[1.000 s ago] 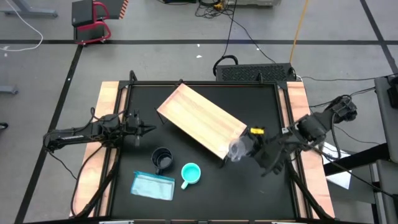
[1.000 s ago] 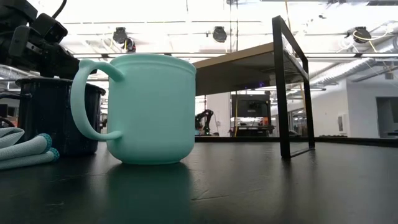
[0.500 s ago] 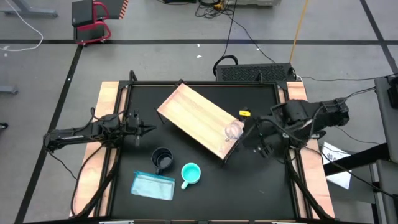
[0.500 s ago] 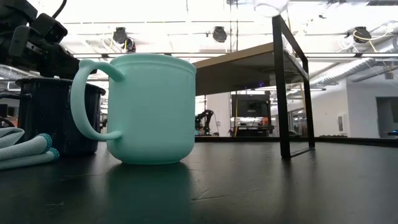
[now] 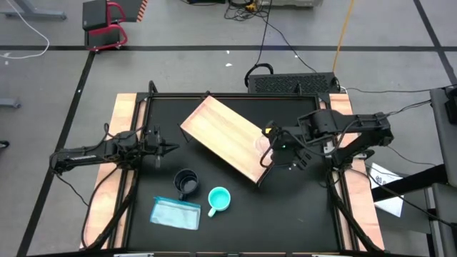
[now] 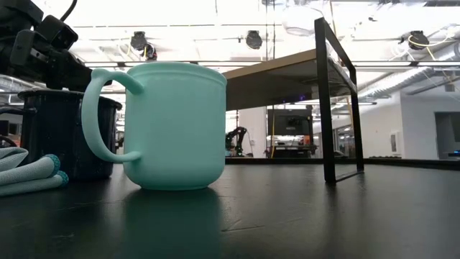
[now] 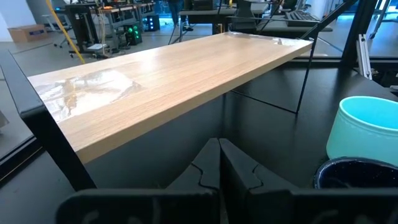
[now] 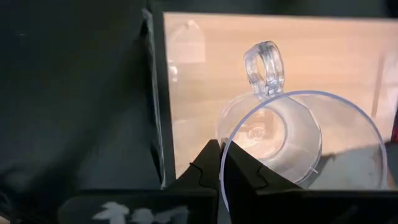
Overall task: Stack small to large cups/mugs on shelf
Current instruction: Put the transparent mug on the shelf
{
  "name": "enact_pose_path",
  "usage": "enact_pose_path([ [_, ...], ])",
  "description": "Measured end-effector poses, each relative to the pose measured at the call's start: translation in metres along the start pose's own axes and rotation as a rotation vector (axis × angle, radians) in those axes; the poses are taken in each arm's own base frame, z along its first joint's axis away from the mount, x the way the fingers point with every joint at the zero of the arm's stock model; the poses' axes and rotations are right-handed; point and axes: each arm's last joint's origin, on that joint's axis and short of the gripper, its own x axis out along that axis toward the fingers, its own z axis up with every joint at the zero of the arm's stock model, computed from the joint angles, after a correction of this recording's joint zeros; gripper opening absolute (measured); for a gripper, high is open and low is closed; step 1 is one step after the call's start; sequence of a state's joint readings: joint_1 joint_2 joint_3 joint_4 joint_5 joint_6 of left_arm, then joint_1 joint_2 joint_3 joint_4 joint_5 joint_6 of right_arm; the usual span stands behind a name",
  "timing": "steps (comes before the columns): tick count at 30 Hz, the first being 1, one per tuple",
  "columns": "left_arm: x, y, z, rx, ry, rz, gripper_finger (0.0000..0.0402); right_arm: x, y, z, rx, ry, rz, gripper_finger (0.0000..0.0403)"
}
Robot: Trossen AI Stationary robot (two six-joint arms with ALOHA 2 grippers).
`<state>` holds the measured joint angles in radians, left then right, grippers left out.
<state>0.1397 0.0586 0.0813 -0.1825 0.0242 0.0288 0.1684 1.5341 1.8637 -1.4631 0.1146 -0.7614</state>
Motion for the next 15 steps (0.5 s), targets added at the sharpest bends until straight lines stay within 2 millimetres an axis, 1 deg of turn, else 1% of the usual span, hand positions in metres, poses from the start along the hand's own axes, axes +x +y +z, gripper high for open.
enact_pose_path([
  [3,0.0,0.0,0.0,0.0,0.0,0.0,0.0003,0.001,-0.002,0.0,-0.026,-0.034,0.019,0.0],
  [6,0.0,0.0,0.0,0.0,0.0,0.0,0.0003,0.003,-0.009,-0.002,-0.011,-0.081,0.036,0.0],
  [10,0.0,0.0,0.0,0.0,0.0,0.0,0.0003,0.003,-0.014,-0.008,0.021,-0.148,0.104,0.0],
  [15,0.0,0.0,0.0,0.0,0.0,0.0,0.0003,0.008,-0.015,-0.014,0.053,-0.102,0.162,0.0],
])
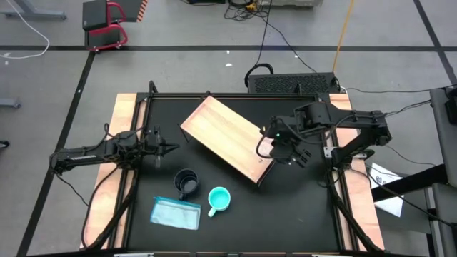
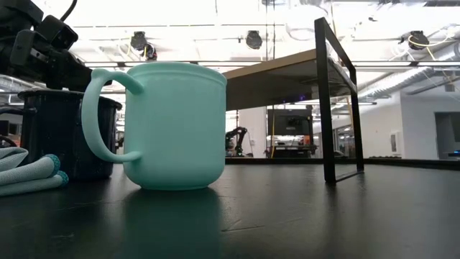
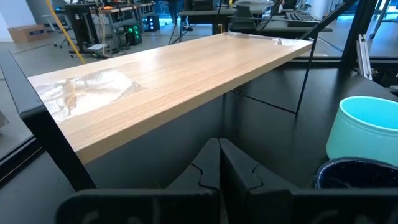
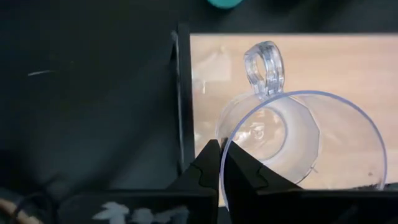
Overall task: Stack small to large cups/mugs on shelf
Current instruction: Put the transparent mug on the shelf
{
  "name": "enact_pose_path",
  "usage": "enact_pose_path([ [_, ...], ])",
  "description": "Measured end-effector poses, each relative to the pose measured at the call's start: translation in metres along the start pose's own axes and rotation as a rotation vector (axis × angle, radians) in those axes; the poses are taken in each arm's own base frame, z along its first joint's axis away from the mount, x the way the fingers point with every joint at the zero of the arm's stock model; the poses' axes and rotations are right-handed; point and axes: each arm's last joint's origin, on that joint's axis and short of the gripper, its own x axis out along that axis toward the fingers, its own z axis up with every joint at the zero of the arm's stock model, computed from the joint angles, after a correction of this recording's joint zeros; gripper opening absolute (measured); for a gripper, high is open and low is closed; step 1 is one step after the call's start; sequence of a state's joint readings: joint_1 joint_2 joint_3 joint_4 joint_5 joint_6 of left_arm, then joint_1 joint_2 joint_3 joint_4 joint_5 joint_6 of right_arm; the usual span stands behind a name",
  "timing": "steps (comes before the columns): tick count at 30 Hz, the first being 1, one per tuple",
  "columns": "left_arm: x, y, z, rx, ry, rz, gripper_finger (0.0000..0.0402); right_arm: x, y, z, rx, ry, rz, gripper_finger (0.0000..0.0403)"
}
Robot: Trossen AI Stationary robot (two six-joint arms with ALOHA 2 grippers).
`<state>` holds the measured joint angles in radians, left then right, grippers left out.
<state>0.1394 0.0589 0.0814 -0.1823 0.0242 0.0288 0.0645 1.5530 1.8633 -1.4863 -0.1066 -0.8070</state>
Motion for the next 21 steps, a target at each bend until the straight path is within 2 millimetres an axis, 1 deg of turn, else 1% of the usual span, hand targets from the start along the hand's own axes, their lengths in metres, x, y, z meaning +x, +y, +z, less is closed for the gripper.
enact_pose_path([
  [13,0.0,0.0,0.0,0.0,-0.001,0.0,0.0003,0.04,-0.029,-0.003,0.048,0.117,0.106,0.0],
  [17,0.0,0.0,0.0,0.0,-0.001,0.0,0.0003,0.046,-0.033,-0.003,0.056,0.13,0.117,0.0],
  [21,0.0,0.0,0.0,0.0,-0.001,0.0,0.0003,0.047,-0.033,-0.003,0.062,0.131,0.121,0.0],
])
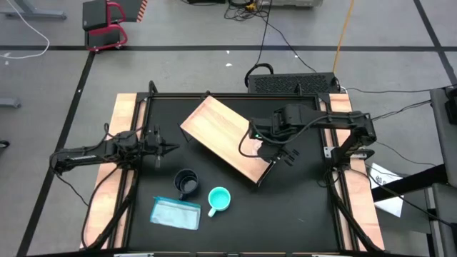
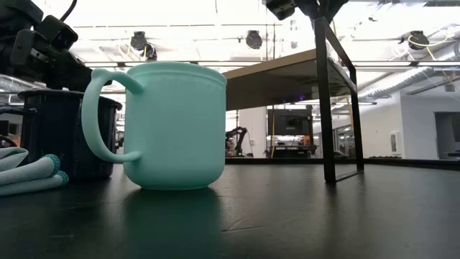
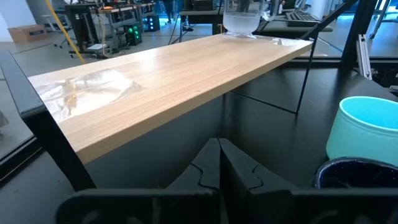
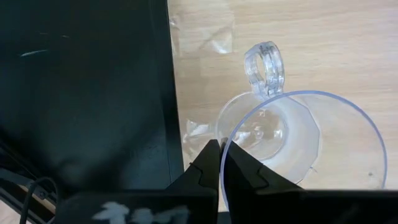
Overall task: Stack small to large cups/mugs on shelf
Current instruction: Put the transparent mug on the shelf
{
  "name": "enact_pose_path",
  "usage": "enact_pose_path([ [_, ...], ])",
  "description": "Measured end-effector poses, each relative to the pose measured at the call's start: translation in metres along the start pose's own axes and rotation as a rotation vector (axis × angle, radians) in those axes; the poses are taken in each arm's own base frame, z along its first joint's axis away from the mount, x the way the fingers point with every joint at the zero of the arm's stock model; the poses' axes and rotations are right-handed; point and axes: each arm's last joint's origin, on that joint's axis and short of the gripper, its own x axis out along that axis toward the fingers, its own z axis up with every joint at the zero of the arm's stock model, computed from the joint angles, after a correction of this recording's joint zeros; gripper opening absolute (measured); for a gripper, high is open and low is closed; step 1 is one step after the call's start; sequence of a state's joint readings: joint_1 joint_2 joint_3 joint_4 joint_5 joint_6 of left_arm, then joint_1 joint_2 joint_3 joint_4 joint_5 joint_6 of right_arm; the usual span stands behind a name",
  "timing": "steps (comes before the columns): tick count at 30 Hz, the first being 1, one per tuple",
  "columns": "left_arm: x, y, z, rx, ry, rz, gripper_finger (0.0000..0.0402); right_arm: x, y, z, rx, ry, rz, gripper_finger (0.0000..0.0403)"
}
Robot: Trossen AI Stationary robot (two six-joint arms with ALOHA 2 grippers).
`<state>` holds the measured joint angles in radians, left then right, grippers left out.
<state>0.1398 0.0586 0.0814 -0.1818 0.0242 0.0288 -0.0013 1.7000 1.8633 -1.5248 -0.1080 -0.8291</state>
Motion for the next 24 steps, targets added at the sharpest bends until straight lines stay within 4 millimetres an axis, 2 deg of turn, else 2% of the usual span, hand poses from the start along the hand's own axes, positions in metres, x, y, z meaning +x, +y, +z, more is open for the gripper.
enact_pose_path([
  [24,0.0,0.0,-0.0002,0.0,0.001,0.0,0.0003,-0.0004,-0.0031,0.0033,0.058,-0.084,0.014,0.0],
])
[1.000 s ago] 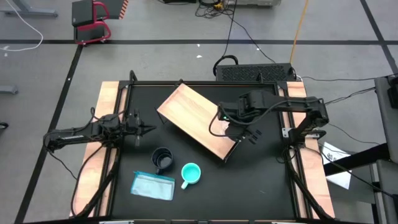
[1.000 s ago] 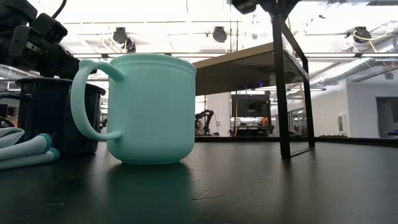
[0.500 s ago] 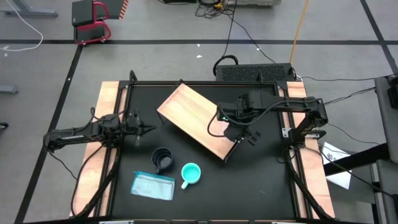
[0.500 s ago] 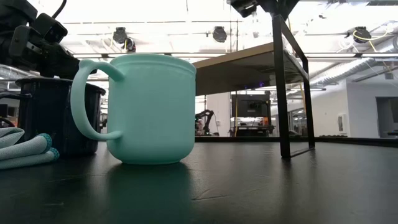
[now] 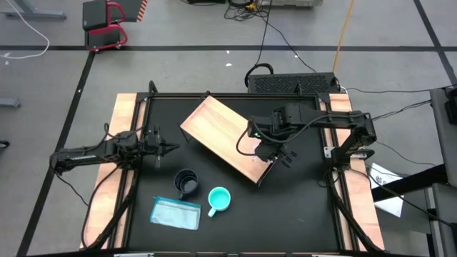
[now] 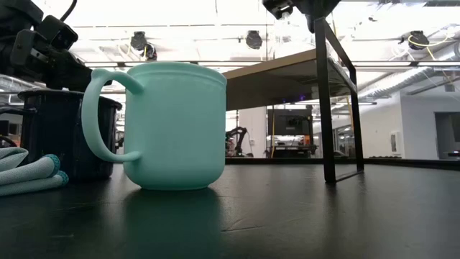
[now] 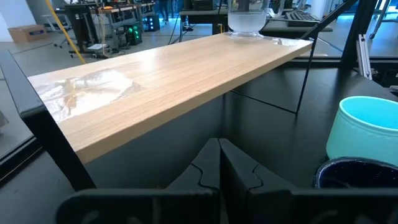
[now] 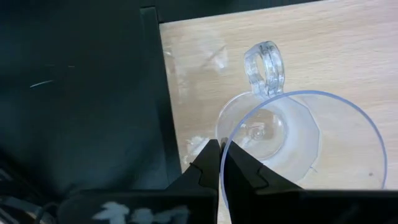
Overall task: Stack small to large cups/mugs on shelf
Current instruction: Put the transparent mug on the shelf
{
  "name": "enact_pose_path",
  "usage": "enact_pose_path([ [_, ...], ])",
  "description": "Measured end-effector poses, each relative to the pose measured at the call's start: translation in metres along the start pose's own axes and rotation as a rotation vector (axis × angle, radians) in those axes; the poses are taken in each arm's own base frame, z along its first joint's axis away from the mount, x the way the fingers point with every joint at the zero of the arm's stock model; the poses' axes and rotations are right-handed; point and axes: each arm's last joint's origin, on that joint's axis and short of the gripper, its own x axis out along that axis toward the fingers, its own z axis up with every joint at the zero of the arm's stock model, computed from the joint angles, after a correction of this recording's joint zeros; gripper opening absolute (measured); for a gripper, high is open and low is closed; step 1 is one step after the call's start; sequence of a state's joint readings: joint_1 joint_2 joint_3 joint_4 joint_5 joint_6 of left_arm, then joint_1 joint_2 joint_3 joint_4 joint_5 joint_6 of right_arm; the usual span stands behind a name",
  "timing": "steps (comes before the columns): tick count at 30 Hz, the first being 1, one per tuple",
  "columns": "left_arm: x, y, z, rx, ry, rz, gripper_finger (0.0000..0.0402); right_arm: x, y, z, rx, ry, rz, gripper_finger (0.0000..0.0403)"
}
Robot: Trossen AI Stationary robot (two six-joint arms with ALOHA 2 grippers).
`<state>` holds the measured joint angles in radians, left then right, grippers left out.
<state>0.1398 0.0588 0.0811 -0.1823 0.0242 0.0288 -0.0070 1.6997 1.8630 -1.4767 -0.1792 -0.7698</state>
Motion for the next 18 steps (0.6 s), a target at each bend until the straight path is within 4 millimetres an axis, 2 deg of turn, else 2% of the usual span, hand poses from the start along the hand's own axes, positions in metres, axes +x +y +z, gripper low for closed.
enact_pose_path([
  [18,0.0,0.0,0.0001,0.0,0.0,0.0,0.0003,0.0039,-0.0028,0.0039,0.064,-0.05,-0.009,0.0],
])
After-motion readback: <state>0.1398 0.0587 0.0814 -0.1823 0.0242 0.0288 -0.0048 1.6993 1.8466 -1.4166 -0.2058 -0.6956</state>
